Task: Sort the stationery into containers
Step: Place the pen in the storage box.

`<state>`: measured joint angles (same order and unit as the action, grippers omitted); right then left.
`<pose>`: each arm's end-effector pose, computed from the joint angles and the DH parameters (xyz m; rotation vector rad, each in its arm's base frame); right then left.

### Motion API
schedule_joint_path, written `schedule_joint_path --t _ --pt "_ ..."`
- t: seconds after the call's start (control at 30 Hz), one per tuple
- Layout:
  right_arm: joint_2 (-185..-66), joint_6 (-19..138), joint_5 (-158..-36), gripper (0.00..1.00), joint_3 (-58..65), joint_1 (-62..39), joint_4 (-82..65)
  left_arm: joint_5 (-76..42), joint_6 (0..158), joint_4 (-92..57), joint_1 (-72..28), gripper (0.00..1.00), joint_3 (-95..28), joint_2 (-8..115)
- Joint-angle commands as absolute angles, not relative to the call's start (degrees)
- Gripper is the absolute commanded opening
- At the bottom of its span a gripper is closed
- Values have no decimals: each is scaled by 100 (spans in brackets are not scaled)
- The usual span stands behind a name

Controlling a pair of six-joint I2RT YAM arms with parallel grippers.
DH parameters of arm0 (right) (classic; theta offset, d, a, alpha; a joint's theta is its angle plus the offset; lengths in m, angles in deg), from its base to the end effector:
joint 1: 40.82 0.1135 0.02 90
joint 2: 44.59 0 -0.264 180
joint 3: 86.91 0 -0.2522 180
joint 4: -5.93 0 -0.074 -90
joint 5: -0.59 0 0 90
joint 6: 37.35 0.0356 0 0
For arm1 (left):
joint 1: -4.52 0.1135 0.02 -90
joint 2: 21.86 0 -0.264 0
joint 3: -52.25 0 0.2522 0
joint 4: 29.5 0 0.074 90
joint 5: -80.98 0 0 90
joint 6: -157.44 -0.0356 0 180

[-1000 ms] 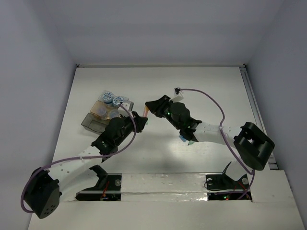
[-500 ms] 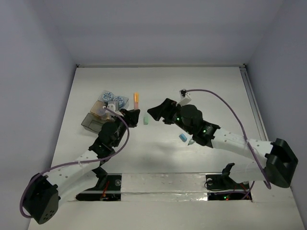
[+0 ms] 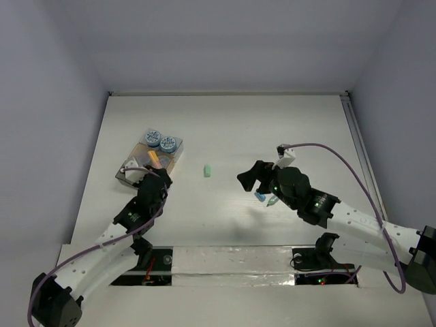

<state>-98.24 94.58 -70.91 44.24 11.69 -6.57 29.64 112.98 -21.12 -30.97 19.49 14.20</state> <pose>0.1415 0.1659 0.2730 0.0524 1.9420 0.8285 0.1416 -0.0737 0.2338 -0.6262 1.6340 -0.4415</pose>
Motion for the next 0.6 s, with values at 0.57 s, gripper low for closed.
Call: schedule_joint_path --t 0.57 --pt "-10269 8807 -7948 89 4540 1086 -607 1946 12246 -2004 -717 0 2012 2516"
